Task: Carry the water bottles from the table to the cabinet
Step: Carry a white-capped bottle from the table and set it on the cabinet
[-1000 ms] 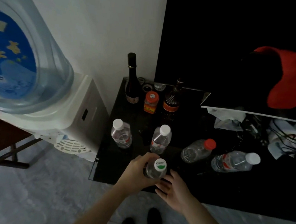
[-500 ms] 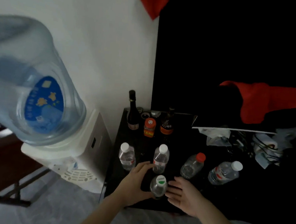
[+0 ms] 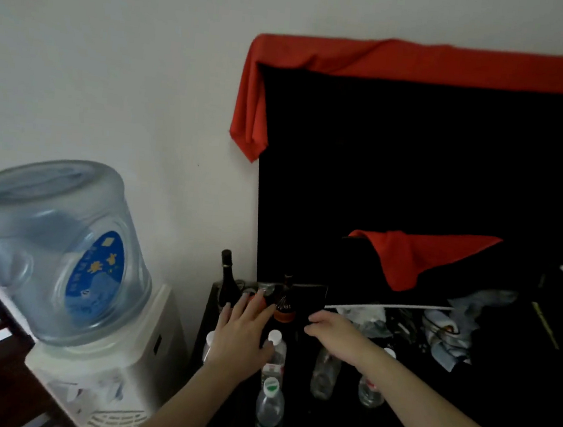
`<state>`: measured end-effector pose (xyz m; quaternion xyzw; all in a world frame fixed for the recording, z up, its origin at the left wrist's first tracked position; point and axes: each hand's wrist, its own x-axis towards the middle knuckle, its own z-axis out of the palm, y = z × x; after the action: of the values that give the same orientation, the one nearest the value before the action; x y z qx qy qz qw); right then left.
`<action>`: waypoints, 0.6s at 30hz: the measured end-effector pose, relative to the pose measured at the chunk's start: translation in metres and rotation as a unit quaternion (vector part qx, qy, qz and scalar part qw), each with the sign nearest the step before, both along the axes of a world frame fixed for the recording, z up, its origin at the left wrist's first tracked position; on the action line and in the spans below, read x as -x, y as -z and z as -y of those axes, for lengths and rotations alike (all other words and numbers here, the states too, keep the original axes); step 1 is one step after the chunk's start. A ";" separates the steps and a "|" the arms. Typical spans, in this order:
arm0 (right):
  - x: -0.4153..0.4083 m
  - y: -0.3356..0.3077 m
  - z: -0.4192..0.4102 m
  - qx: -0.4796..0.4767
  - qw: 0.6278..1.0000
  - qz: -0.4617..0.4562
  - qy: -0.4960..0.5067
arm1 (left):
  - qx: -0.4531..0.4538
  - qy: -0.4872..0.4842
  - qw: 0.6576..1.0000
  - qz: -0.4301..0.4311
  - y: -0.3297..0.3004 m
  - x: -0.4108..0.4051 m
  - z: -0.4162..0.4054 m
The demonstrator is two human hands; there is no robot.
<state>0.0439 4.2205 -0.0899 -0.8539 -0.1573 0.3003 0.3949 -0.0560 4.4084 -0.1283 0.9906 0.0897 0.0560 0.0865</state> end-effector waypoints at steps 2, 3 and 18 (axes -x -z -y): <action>0.001 -0.012 0.009 0.045 0.994 0.092 -0.043 | -0.035 -0.020 0.999 0.001 -0.010 -0.002 0.011; 0.001 -0.017 0.017 0.058 0.988 0.132 -0.062 | -0.047 -0.027 0.999 -0.001 -0.016 -0.002 0.018; 0.041 -0.021 0.144 0.193 0.904 0.361 -0.121 | -0.045 -0.089 0.993 -0.059 -0.035 0.046 0.160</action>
<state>0.0026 4.0769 -0.0692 -0.9380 -0.3295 0.0418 0.0990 -0.1024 4.2483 -0.0933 0.9832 0.1797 0.0085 0.0315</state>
